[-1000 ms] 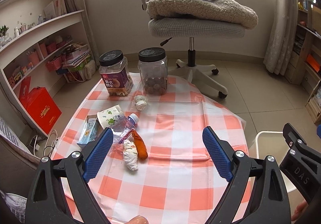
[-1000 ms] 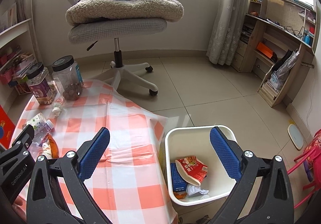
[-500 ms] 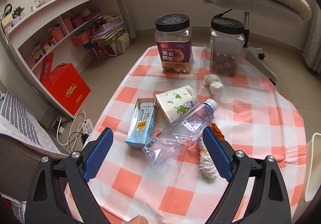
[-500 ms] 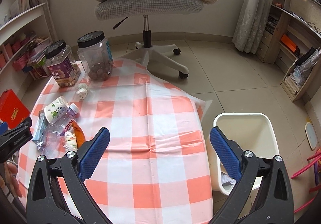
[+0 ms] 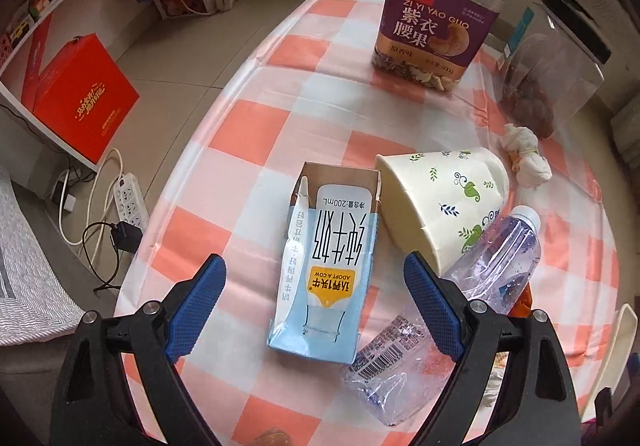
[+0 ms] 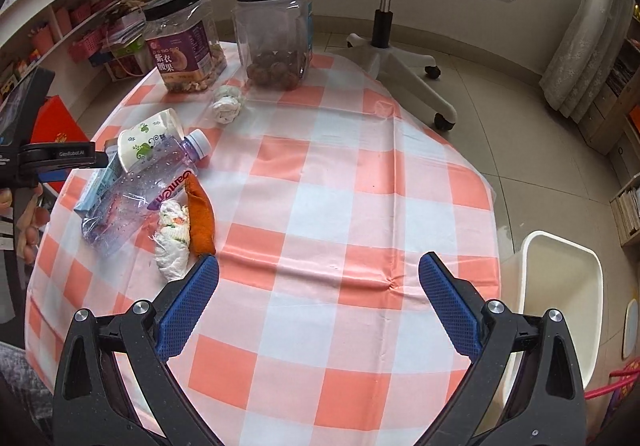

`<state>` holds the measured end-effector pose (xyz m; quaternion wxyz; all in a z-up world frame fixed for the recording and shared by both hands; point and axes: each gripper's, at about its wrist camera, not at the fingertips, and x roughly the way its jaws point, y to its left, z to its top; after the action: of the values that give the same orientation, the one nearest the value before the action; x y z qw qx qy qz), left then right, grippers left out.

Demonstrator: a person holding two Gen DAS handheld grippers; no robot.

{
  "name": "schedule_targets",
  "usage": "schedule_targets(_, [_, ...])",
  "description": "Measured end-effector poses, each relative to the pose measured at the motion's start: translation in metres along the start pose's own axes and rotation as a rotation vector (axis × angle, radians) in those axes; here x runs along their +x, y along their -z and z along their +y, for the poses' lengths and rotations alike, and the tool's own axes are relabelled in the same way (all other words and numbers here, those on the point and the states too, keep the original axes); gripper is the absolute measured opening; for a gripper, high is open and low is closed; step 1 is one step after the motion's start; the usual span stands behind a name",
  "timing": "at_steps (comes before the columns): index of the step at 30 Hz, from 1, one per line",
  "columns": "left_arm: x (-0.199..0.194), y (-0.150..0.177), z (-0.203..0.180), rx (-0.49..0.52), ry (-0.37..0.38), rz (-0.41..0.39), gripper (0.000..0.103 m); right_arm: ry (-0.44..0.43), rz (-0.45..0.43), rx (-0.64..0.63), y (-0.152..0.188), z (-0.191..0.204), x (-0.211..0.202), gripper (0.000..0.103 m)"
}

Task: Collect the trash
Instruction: 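Grasp the blue-white milk carton with the left tool, then grasp the white tissue bundle with the right tool while the left holds the carton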

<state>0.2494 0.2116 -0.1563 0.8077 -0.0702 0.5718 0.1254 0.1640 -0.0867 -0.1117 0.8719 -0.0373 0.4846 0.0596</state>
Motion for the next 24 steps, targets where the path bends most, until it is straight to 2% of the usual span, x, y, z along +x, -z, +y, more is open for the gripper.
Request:
schedule_targets(2, [0.015,-0.002,-0.004,0.013,-0.057,0.021,0.086,-0.025,0.018,-0.017,0.0,0.006,0.005,0.096])
schedule_targets(3, [0.022,-0.002,-0.002,0.012,-0.054,0.039,0.084,-0.036,0.026,-0.022,0.0,0.009,0.007,0.096])
schedule_targets(5, [0.036,0.0,0.0,0.005,-0.005,0.098,0.058,-0.065,0.046,-0.025,0.0,0.015,0.01,0.096])
schedule_targets(9, [0.026,0.003,0.005,0.019,0.004,0.073,0.056,-0.143,0.088,0.016,-0.002,0.025,0.018,0.096])
schedule_targets(14, [-0.044,0.003,0.014,-0.02,0.018,-0.05,0.056,-0.174,0.104,0.034,-0.012,0.045,0.028,0.094])
schedule_targets(15, [-0.063,0.006,0.014,-0.019,0.024,-0.078,0.056,-0.18,0.115,0.017,-0.013,0.052,0.032,0.092])
schedule_targets(17, [-0.098,0.015,0.011,-0.009,0.043,-0.129,0.056,-0.215,0.149,-0.011,-0.011,0.064,0.039,0.071])
schedule_targets(20, [-0.138,0.036,0.005,-0.002,0.069,-0.172,0.057,-0.257,0.175,-0.057,-0.005,0.083,0.046,0.056])
schedule_targets(24, [-0.171,0.071,0.003,-0.014,0.062,-0.222,0.057,-0.288,0.203,-0.055,0.0,0.096,0.059,0.054])
